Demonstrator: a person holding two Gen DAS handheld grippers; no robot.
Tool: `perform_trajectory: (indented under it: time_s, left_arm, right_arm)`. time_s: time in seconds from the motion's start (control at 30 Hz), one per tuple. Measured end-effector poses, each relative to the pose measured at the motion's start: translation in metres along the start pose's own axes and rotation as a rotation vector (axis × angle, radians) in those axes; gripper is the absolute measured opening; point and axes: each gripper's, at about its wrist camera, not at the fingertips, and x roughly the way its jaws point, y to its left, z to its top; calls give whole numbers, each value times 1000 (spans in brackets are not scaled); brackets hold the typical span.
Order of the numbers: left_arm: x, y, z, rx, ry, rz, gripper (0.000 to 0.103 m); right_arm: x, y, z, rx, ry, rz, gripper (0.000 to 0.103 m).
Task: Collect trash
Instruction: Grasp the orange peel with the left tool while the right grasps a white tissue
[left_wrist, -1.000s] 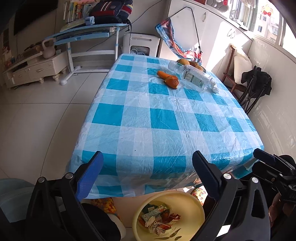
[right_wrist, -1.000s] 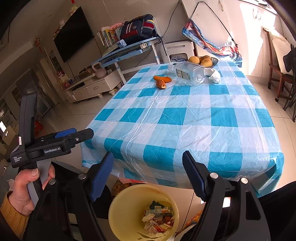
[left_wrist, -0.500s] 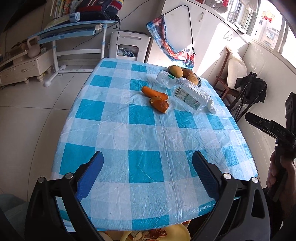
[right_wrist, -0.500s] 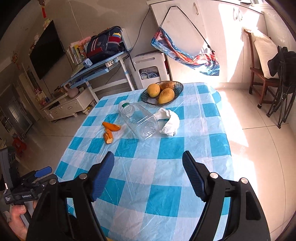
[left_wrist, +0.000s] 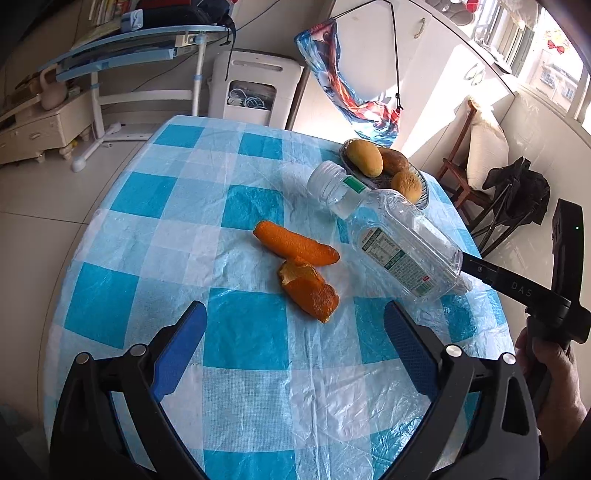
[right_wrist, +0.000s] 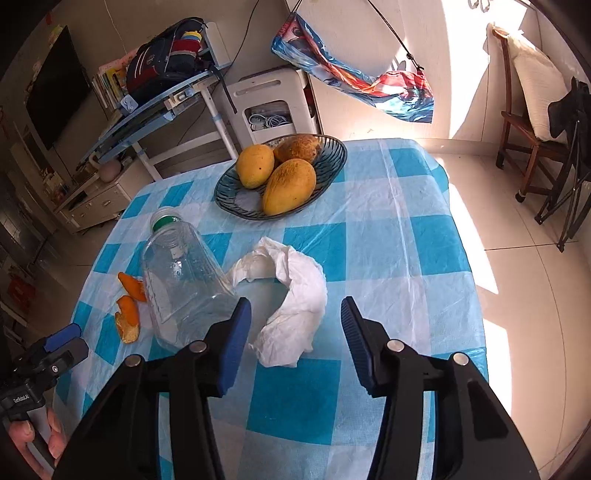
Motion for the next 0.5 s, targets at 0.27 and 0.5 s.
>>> perform_trajectory:
  time_s: [0.27,0.5]
  left_arm:
    - [41,-8,13,26,33,71,76]
    - [32,-9,2,61,35,16,20]
  right_arm:
    - [19,-7,7,-18,15,24,40]
    - [9,-4,4,-44,10,-1,11]
